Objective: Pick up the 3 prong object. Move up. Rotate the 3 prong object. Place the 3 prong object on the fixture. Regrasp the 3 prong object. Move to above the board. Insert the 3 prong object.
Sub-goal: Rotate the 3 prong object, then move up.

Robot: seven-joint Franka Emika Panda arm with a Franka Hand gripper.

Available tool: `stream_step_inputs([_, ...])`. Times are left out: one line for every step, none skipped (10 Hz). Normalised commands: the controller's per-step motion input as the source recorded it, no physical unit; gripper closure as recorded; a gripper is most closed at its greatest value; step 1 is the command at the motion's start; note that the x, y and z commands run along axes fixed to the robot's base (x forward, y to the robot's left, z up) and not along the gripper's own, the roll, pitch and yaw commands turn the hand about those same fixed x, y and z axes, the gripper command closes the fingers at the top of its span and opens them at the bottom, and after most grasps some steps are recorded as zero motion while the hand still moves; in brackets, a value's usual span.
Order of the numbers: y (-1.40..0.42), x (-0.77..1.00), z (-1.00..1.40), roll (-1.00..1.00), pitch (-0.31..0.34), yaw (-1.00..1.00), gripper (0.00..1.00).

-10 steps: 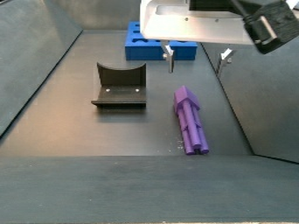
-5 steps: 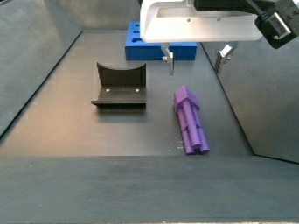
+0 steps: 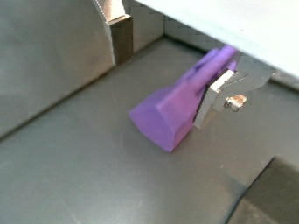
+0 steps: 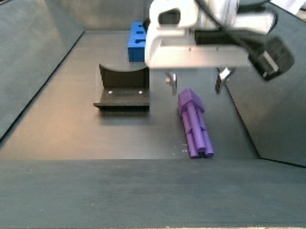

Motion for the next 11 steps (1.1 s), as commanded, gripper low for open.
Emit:
stream_step_inputs([0.02,0.04,-1.0,0.02,-0.019,-0.02,0.0])
stream_step_inputs([0.02,0.04,-0.9,0.02,-0.016,-0.01,0.0])
stream_step_inputs([0.02,0.04,-0.7,0.02,-0.006,-0.01,0.0])
stream_step_inputs([0.02,0.04,-0.57,0.02,-0.005,-0.01,0.0])
stream_step_inputs([0.02,0.04,-0.38,0.02,-0.012,-0.01,0.0])
stream_step_inputs([0.02,0.04,-0.25,0.02,-0.014,-0.01,0.0])
stream_step_inputs([0.0,0.0,0.0,0.0,0.0,0.0,1.0])
stream_step_inputs([0.0,0.0,0.83,0.0,0.0,0.0,1.0])
stream_step_inputs([0.0,-0.02,0.8,0.0,0.015,0.0,1.0])
stream_step_inputs([-0.01,-0.03,0.73,-0.01,0.021,0.0,1.0])
stream_step_inputs([-0.01,-0.02,0.56,-0.01,0.028,0.0,1.0])
